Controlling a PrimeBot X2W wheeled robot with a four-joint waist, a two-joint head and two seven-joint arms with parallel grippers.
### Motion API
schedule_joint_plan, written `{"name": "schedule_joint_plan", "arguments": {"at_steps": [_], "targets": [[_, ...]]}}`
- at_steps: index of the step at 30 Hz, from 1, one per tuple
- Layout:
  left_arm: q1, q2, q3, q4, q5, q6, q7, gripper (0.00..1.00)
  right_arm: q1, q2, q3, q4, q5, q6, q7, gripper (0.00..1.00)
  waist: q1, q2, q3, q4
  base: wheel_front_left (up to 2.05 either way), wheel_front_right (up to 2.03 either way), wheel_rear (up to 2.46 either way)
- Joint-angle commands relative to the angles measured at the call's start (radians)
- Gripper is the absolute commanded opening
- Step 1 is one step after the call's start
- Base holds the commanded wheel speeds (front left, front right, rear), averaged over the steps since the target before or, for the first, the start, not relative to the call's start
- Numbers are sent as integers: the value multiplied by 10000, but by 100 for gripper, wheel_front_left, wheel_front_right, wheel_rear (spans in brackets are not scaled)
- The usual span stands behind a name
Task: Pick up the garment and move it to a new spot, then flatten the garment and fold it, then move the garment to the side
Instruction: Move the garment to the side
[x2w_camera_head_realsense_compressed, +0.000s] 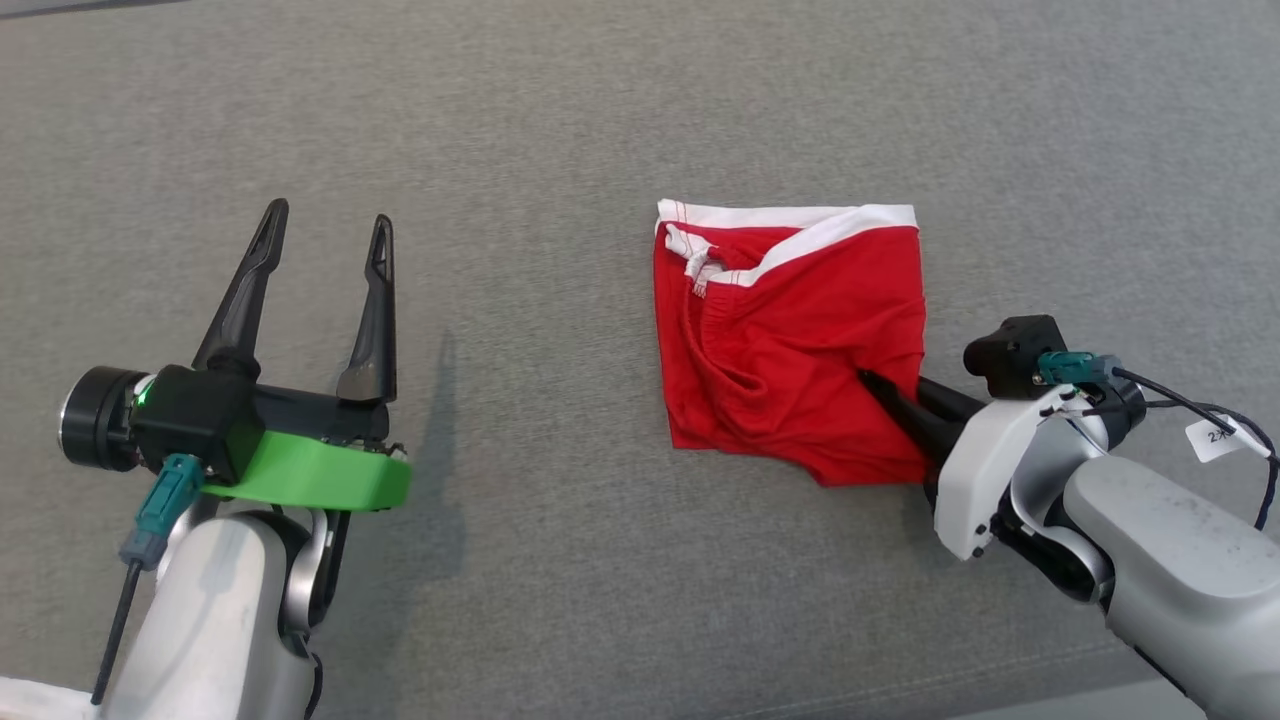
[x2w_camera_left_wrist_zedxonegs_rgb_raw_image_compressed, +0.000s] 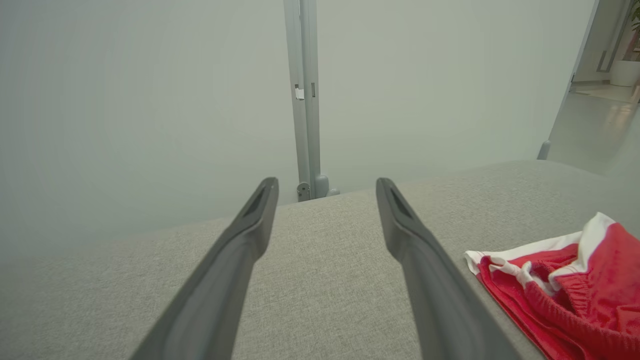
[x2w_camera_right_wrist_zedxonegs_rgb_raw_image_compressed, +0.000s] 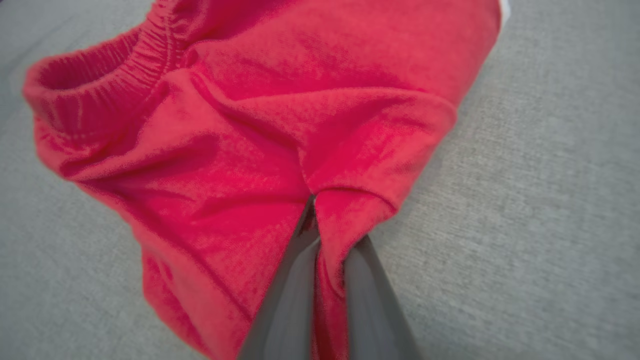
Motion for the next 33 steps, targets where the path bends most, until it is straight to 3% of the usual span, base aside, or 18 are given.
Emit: {"name": "schedule_joint_plan", "arguments": {"at_steps": [1, 6, 10, 22, 30, 32, 33], "targets": [[-176, 176, 21, -175, 142, 17, 137, 100, -179, -161, 105, 39, -157, -22, -79, 0, -1, 0, 709, -1325, 0, 0, 0], [-366, 519, 14, -709, 272, 26, 625, 100, -1052, -494, 543, 252, -578, -21, -346, 0, -1, 0, 1297, -2178, 0, 0, 0], [-677, 734, -142, -1109, 396, -114, 1040, 100, -2079, -1037, 947, 1121, -1393, -21, -606, 0, -1, 0, 1875, -2543, 0, 0, 0], [-1739, 1128, -608, -1691, 804, -488, 1651, 100, -4138, -2016, 1005, 3816, -1668, -21, -1661, 0, -1, 0, 3268, -2558, 0, 0, 0], [-1843, 1152, -685, -1879, 818, -359, 1696, 100, -4928, -1689, 751, 5262, -1593, -21, -2085, 0, -1, 0, 3555, -2423, 0, 0, 0], [-1833, 1150, -710, -1852, 792, -334, 1673, 100, -4960, -1464, 657, 5479, -1494, -19, -2191, 93, -1, 0, 3542, -2415, 0, 0, 0], [-1834, 1147, -704, -1819, 763, -320, 1663, 100, -4954, -1417, 618, 5521, -1473, -19, -2238, 100, -1, 0, 3515, -2421, 0, 0, 0]]}}
